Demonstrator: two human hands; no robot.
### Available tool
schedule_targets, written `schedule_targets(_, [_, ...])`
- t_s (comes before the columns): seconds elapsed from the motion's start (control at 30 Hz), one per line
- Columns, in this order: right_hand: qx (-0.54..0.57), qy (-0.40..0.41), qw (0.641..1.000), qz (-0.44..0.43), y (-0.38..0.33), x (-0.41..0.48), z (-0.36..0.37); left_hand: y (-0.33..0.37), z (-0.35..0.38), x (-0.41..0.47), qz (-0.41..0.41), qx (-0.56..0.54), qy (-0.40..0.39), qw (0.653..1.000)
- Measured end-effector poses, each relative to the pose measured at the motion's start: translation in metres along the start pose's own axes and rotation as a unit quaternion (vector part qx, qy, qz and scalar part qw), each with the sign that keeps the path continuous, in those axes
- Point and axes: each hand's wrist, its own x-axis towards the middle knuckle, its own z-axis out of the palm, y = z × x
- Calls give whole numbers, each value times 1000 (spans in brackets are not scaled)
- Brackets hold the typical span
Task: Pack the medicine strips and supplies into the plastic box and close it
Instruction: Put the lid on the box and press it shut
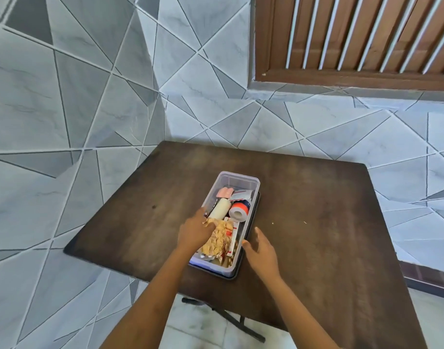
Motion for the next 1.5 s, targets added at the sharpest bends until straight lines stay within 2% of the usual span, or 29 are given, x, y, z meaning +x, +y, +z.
schedule_targets(0.1, [37,9,999,20,-3,4,8,-6,-2,13,25,3,47,999])
schedule_targets(0.17, [66,26,997,27,-8,4,14,-13,-5,23,13,-20,70,997])
schedule_targets(0.33, [102,83,991,2,-22,3,27,-23,-7,42,15,-22,4,1000])
schedule_targets(0.57, [143,141,979,-32,-54,13,44,-37,-36,62,56,-42,101,992])
schedule_targets(0.7, [152,93,983,-40,-78,36,68,-63,-62,80,40,-64,128,989])
schedule_targets(0.87, [142,-15,990,2,-89,52,97,-99,-71,90,11,-81,135,987])
schedule_targets(0.93, [101,-47,994,-7,-85,54,105,-115,-71,96,4,-83,129,988])
schedule_targets(1.0, [-86,16,996,-11,-72,59,108,-125,-70,102,-5,-86,122,989])
schedule_targets(1.07, [-195,121,972,45,-58,65,101,-130,-68,105,-8,-97,117,988])
schedule_targets(1.13, [-206,177,953,136,-46,71,87,-131,-65,107,-10,-107,110,988])
schedule_targets(1.2, [-207,179,938,213,-37,74,74,-133,-63,108,-8,-113,108,988])
schedule_targets(1.27, [-178,178,934,253,-32,77,68,-136,-62,110,7,-117,103,988])
schedule_targets(1.5, [-46,167,946,275,-27,84,56,-134,-57,111,43,-133,70,988])
